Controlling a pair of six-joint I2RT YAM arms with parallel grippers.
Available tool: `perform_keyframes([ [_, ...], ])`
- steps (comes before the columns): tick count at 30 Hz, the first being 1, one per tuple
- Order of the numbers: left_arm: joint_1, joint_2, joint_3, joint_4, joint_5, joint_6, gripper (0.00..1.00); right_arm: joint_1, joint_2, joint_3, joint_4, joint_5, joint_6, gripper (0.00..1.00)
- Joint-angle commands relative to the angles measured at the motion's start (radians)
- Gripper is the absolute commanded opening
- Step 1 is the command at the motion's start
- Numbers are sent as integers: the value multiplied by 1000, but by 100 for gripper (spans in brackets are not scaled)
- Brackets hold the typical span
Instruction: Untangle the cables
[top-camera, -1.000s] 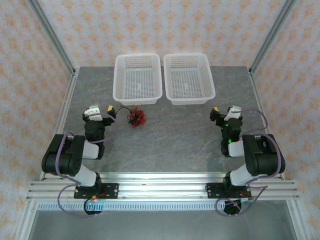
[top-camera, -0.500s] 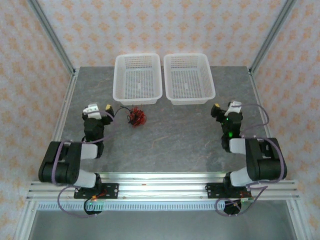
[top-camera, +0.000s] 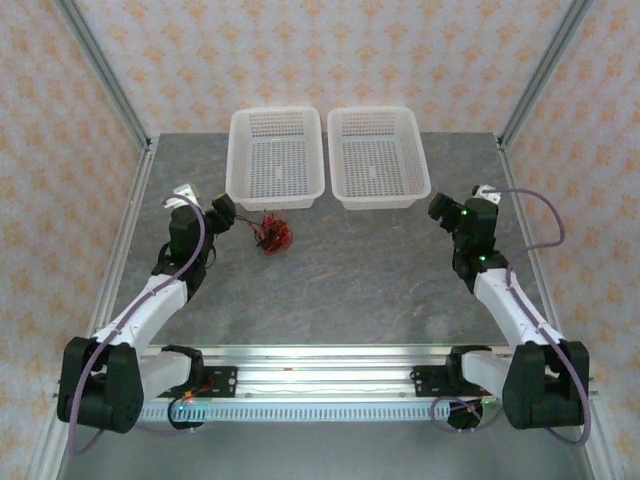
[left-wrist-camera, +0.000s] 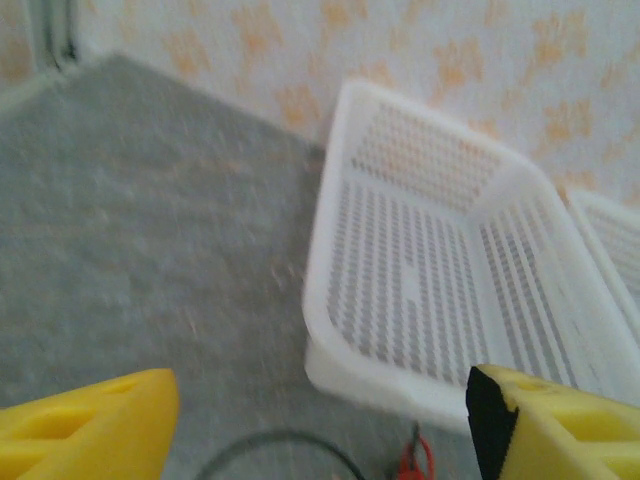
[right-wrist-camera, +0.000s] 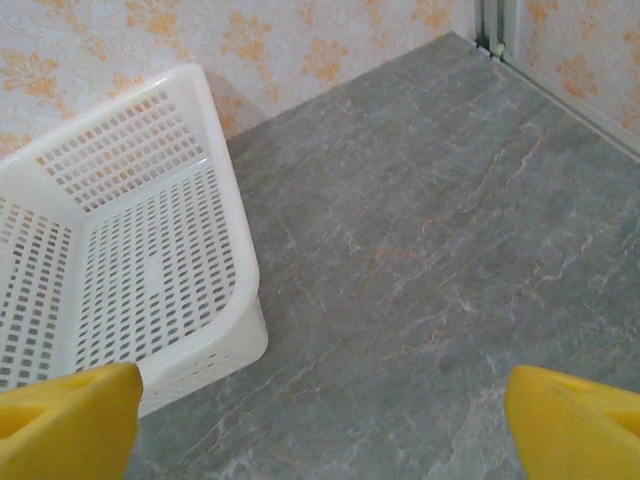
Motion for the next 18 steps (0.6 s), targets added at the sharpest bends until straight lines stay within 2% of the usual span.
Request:
perform_keyframes([
  [1, -62, -32, 58, -243, 118, -105, 80, 5, -33, 95, -309, -37, 71, 97],
  [4, -160, -25, 85, -306, 146, -104, 82, 6, -52, 130, -406, -79, 78, 97],
  [9, -321, 71, 165, -378, 38, -37, 83, 6, -73, 134, -467, -104, 81, 97],
  [15, -348, 278, 246, -389, -119, 14, 83, 6, -77, 116, -464, -137, 86, 97],
  [18, -349, 359, 282, -378, -160, 50, 83, 6, -80, 114, -467, -140, 87, 97],
])
